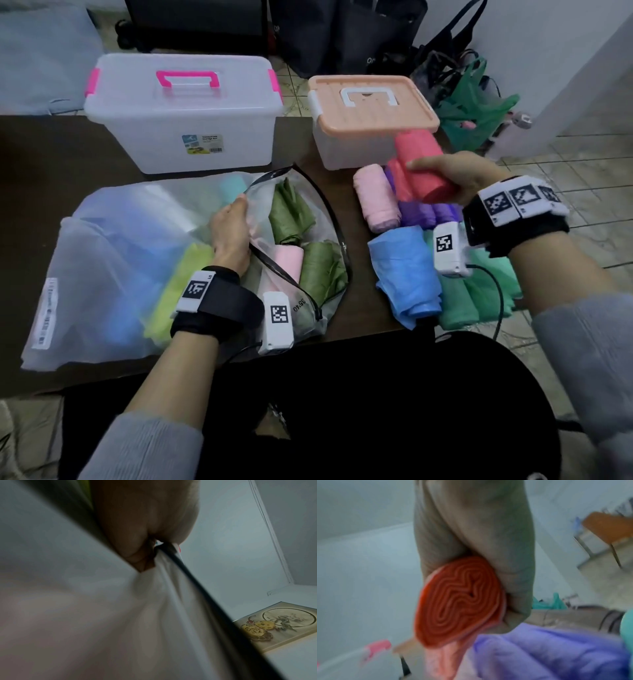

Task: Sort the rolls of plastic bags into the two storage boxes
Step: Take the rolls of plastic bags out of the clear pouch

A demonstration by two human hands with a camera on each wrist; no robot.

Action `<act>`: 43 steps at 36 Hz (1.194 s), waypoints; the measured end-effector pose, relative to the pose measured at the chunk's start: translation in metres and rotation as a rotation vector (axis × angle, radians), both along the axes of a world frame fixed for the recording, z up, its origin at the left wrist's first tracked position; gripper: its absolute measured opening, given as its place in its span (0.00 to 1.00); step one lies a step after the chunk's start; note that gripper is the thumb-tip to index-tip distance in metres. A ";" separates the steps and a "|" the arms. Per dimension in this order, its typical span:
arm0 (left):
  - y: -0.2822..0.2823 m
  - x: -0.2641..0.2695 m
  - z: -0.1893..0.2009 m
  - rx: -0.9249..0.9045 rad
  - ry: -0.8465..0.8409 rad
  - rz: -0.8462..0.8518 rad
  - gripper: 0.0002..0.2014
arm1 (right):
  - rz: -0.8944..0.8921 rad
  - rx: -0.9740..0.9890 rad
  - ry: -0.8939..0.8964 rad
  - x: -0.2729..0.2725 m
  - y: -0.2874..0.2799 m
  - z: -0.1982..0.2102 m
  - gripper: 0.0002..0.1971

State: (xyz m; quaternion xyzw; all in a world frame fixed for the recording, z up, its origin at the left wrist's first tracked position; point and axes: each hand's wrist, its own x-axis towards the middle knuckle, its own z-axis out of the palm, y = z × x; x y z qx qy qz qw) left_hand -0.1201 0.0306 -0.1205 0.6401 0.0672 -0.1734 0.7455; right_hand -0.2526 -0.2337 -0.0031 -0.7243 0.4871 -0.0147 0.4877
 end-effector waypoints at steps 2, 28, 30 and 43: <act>0.000 0.000 0.000 -0.001 -0.005 -0.007 0.13 | -0.054 -0.209 0.092 -0.001 -0.012 -0.007 0.36; 0.004 -0.007 0.012 0.050 0.036 -0.029 0.09 | -0.014 -0.471 0.346 0.020 0.018 -0.051 0.49; 0.006 -0.009 0.013 0.030 0.082 -0.048 0.09 | -0.058 -0.468 0.265 0.018 0.016 -0.042 0.46; 0.011 -0.024 0.013 0.175 0.044 -0.078 0.13 | 0.226 0.048 -0.066 0.005 0.111 -0.032 0.10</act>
